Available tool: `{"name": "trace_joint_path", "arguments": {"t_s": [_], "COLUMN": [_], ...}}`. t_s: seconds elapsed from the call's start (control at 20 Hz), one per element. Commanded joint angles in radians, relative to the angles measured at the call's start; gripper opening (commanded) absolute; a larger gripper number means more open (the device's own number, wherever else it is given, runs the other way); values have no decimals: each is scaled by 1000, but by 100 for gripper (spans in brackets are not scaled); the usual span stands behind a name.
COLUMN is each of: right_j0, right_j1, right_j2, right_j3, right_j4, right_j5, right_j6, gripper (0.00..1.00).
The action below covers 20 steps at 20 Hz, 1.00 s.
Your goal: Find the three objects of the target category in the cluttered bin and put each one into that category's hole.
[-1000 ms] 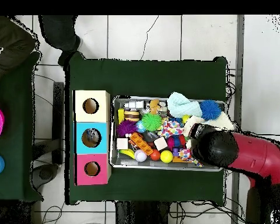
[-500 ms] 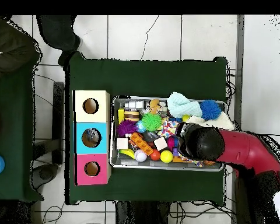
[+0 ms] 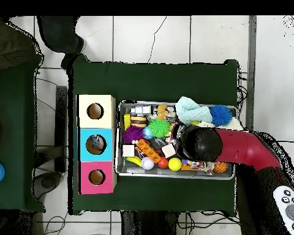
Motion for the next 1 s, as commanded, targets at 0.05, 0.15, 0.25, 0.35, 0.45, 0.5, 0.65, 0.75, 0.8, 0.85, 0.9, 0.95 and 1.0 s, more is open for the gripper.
{"name": "trace_joint_path", "arguments": {"t_s": [0.05, 0.15, 0.25, 0.35, 0.45, 0.5, 0.65, 0.75, 0.8, 0.85, 0.9, 0.95, 1.0], "right_j0": [-18, -9, -2, 1, 0, -1, -6, -8, -8, -8, -8, -11, -14], "right_j1": [67, 65, 71, 85, 116, 128, 153, 161, 161, 161, 164, 174, 184], "right_j2": [124, 123, 127, 131, 137, 138, 141, 144, 142, 141, 137, 140, 143], "right_j3": [109, 114, 111, 103, 86, 80, 69, 66, 64, 61, 58, 49, 43], "right_j4": [-10, -17, -24, -35, -44, -50, -69, -77, -82, -87, -91, -97, -101], "right_j5": [-63, -64, -66, -76, -90, -96, -114, -120, -122, -124, -126, -132, -131], "right_j6": [-114, -97, -92, -88, -89, -92, -104, -106, -104, -102, -98, -102, -107], "gripper": [100, 100, 100, 100, 100, 100, 100, 100, 100, 100, 100, 100, 100]}}
